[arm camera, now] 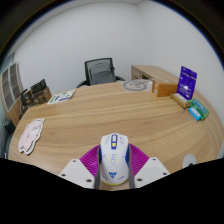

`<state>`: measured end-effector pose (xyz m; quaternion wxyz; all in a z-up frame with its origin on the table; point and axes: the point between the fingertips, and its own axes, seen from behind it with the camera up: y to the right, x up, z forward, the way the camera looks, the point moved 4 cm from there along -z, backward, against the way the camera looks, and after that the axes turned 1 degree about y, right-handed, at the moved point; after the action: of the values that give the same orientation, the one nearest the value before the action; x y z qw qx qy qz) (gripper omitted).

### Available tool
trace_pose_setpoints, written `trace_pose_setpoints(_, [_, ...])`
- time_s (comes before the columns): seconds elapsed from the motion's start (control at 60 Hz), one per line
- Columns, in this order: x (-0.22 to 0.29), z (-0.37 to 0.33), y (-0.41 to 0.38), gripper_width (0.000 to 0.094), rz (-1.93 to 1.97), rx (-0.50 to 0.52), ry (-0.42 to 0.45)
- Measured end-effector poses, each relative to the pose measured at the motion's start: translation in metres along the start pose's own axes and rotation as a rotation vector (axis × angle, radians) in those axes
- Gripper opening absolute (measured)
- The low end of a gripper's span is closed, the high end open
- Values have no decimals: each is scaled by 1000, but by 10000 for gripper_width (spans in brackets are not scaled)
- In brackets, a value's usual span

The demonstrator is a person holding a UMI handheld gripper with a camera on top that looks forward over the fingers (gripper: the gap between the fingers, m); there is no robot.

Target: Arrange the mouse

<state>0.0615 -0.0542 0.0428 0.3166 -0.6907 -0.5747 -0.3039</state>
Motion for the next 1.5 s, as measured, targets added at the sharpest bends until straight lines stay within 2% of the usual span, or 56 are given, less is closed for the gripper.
trace_pose_setpoints(0.083, [11, 2, -86, 383, -12, 59, 23])
trace_pose_setpoints(0.3, [29, 36, -299, 384, -30, 118, 20])
trace_pose_setpoints(0.5, [26, 88, -400, 382, -60, 116, -52])
trace_pose_setpoints(0.633, [8, 111, -414, 384, -85, 87, -112])
trace_pose_setpoints(0.667, [8, 113, -414, 382, -93, 80, -90])
trace_pose_setpoints(0.783, [8, 114, -415, 392, -107, 78, -108])
trace_pose_setpoints(0.917, [7, 111, -414, 562, -118, 100, -144])
trace_pose_setpoints(0.983, [6, 99, -413, 832, -107, 105, -168])
trace_pose_setpoints(1.0, [6, 95, -412, 851, -112, 104, -165])
trace_pose_setpoints(1.05, [7, 78, -412, 820, -139, 120, -152])
trace_pose_setpoints(1.333, [-8, -66, -381, 839, -155, 207, -60])
trace_pose_setpoints(1.5, [-41, -159, -340, 828, -91, 237, -32])
